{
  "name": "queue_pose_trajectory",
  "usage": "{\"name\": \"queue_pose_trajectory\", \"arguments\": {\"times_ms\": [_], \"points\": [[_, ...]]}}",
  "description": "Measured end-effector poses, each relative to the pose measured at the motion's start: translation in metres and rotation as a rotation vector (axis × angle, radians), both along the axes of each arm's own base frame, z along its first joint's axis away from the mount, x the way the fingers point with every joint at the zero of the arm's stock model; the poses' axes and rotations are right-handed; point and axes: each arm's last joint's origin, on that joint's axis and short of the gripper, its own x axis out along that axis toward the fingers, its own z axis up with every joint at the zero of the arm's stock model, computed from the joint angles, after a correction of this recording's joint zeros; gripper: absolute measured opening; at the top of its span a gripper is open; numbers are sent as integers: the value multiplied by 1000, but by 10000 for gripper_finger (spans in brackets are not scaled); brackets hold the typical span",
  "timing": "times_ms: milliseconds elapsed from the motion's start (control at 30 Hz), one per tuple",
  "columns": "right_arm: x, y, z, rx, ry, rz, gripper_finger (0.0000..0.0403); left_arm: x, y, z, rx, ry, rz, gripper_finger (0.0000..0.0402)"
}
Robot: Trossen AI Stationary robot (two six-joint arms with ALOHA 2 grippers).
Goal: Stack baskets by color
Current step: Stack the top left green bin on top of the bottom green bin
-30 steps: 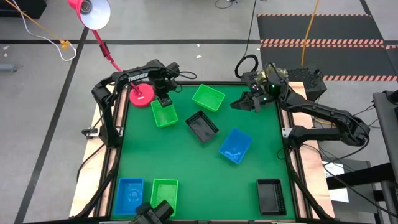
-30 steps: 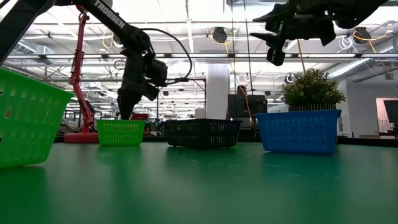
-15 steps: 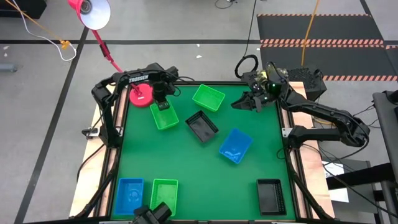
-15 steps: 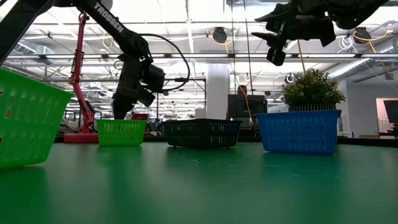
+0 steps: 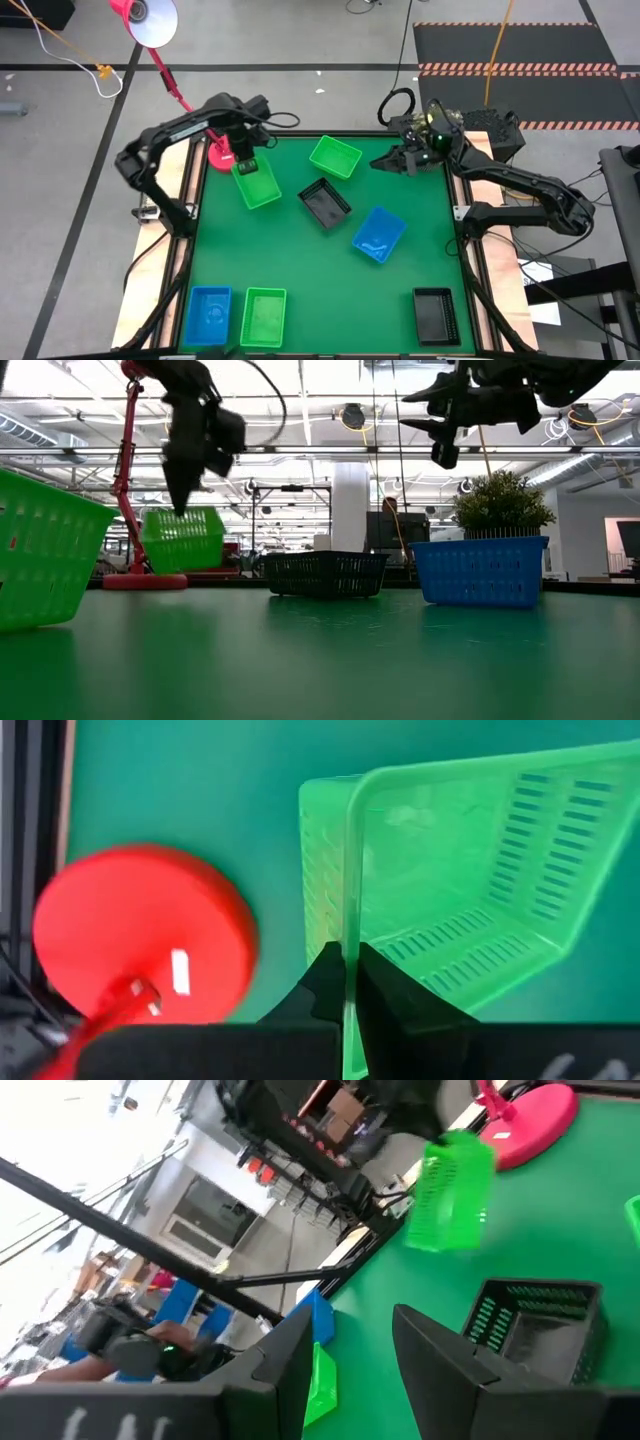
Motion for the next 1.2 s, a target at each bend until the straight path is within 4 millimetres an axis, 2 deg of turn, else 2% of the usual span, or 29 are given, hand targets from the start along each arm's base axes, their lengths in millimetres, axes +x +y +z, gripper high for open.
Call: {"name": "queue_pose_trajectory", "arguments": {"times_ms": [233,467,633,800,1200], "points": [[11,14,0,-2,16,-47,132,-26,-36,39,-56,-75,-9,8],[25,40,-1,2,32,-66,131,-42,-76,65,-118,-154,-10,8],[34,65,-1,-7,41,-78,131,-41,-102,76,-163,-226,-39,8],[40,91,-1,-30,42,-83,132,-32,-127,79,-205,-223,-69,7],[42,134,-1,-54,46,-107,132,-7,-192,115,-255,-326,-180,7]]}}
